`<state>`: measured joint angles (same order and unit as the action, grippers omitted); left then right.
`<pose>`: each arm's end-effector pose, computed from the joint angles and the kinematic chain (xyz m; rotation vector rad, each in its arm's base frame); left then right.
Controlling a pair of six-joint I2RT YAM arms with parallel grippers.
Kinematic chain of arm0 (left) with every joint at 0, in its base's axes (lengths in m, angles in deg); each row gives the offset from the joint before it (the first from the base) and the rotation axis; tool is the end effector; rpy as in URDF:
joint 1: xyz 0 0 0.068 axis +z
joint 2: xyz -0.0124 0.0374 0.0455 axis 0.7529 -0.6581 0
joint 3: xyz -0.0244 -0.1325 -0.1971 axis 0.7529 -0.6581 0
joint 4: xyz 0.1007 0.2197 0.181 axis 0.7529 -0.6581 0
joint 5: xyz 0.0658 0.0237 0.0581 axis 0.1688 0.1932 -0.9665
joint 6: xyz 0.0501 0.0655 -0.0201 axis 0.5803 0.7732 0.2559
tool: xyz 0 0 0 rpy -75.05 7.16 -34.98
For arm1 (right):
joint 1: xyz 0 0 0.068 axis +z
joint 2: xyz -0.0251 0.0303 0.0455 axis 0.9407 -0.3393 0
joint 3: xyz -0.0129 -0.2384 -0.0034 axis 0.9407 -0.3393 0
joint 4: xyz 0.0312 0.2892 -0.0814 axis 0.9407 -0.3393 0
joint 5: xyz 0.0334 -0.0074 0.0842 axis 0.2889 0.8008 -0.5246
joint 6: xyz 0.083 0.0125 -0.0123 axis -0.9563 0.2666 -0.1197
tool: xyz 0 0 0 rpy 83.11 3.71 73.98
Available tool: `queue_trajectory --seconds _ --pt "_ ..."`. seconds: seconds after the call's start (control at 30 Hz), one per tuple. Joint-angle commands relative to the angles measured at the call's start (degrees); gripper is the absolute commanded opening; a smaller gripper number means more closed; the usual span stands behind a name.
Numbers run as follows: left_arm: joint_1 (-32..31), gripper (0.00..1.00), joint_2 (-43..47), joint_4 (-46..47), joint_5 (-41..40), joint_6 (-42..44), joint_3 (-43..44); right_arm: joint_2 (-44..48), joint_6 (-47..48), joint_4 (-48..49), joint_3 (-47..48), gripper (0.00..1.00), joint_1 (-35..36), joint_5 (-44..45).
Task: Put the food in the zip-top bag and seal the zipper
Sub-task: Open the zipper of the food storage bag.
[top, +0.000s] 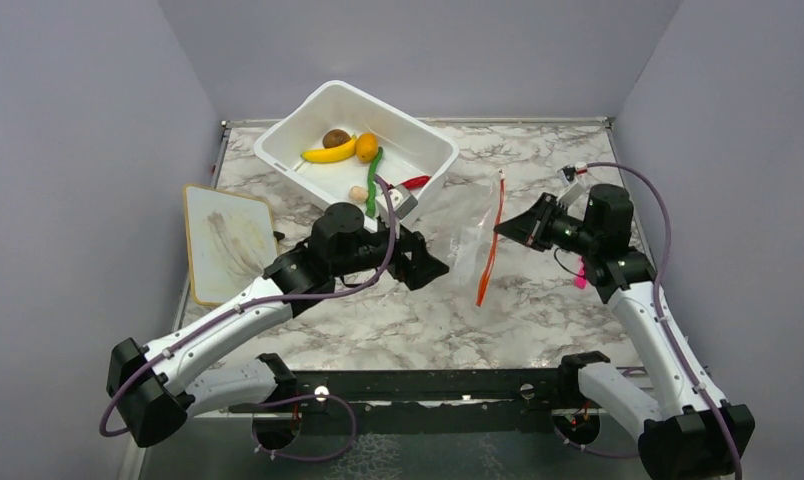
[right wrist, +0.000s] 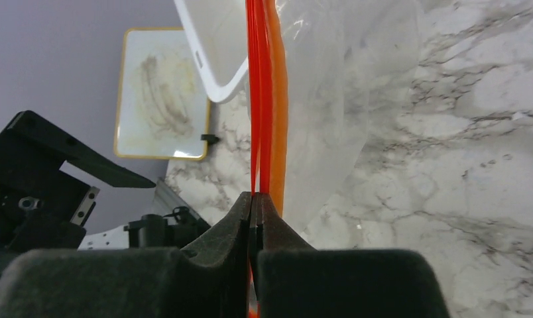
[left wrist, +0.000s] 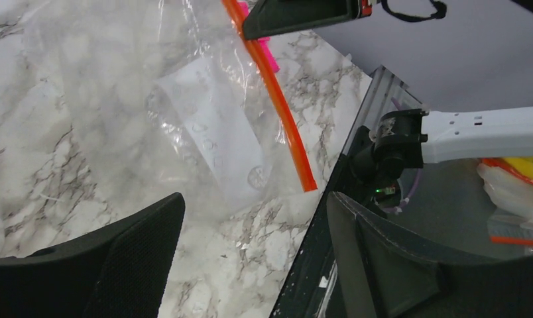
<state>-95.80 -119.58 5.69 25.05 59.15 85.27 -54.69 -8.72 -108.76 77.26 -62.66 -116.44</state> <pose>0.2117 -0.2657 0.2962 0.6883 1.8361 -1.1608 0.2890 0.0807 0.2682 0.1524 2.1391 1.0864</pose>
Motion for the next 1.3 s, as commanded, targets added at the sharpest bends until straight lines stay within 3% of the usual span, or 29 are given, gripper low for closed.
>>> queue_trajectory --seconds 0.0,0.1,0.33,0.6,0.9,1.07,1.27 --pt "-3.9 0.82 -1.9 11.6 -5.6 -5.5 -2.6 3.1 -10.3 10.7 -5.1 0.01 0.6 -8.6" --pt "-6.3 0.83 -5.1 17.3 -6.0 -8.0 -3.2 4.3 -11.9 11.0 -5.9 0.01 0.7 -7.2" --pt "-12.9 0.82 -13.6 18.4 -10.3 -6.2 1.5 4.0 -16.2 14.1 -8.4 0.01 0.8 -10.1" --pt "-15.8 0.73 -17.6 16.7 -17.0 -3.2 4.3 5.0 -15.5 13.8 -9.2 0.01 0.8 -8.5" --pt "-17.7 0.72 -21.7 11.7 -26.1 0.1 8.8 4.4 -14.8 13.8 -9.7 0.01 0.8 -9.3" --pt "-18.4 0.57 -22.1 11.0 -28.6 1.2 9.5 4.9 -14.3 13.2 -10.1 0.01 0.8 -9.1" --pt "-18.4 0.17 -21.6 10.7 -29.8 1.0 9.0 3.1 -8.8 9.1 -7.7 0.01 0.8 -9.1"
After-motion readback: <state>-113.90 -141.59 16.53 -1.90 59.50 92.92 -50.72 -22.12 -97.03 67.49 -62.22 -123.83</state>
